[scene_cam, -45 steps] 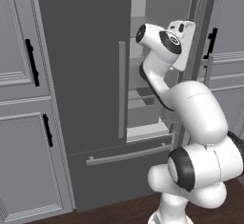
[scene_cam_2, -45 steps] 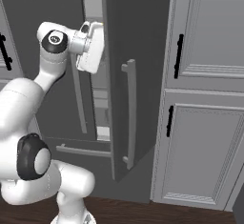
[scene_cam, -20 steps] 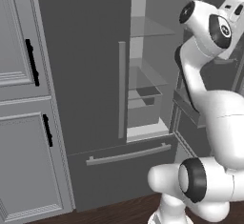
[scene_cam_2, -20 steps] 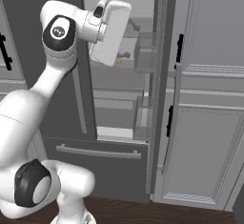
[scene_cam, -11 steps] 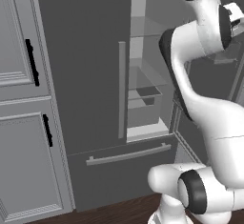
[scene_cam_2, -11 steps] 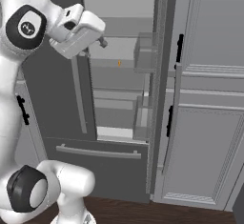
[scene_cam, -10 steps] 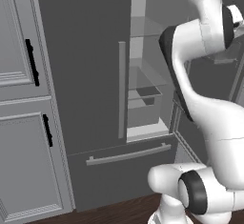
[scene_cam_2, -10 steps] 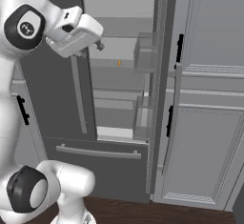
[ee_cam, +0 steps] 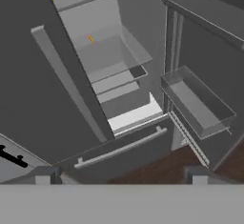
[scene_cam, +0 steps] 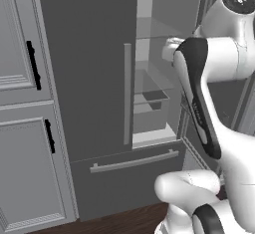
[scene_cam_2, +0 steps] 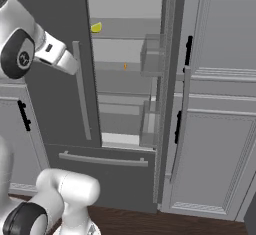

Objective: Grab a lemon wedge from the fridge and one ice cube from the ice bowl, and put them in the glass of lemonade.

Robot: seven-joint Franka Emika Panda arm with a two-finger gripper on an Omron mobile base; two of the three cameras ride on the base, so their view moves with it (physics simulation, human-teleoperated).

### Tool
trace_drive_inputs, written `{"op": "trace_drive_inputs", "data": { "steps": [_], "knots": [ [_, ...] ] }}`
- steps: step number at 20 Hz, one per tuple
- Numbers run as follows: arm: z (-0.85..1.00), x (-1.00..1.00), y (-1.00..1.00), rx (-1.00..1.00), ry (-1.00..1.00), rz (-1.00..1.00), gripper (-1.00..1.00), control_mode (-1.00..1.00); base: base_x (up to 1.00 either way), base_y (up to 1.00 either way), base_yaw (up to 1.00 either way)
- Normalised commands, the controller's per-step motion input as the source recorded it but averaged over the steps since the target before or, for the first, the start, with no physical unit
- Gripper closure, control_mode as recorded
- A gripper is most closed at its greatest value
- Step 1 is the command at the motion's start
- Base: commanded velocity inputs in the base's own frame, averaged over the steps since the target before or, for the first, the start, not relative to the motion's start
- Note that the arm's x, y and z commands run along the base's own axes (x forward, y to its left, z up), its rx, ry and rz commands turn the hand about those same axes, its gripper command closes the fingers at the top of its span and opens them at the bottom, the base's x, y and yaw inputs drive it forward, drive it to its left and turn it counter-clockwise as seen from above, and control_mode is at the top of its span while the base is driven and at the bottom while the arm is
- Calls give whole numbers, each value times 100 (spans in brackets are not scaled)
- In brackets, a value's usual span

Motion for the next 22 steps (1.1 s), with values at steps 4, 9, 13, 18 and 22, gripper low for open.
{"op": "trace_drive_inputs", "data": {
  "steps": [4,9,13,18,22],
  "knots": [
    [-93,23,97,0,-4,33,-100,-100,0,0,0],
    [-18,92,12,-14,4,28,-100,-100,0,0,0],
    [-24,100,13,-8,1,28,-100,-100,0,0,0],
    [-4,68,5,-1,-5,16,-100,-100,0,0,0],
    [-1,40,0,-18,-2,-8,-100,-100,0,0,0]
  ]
}}
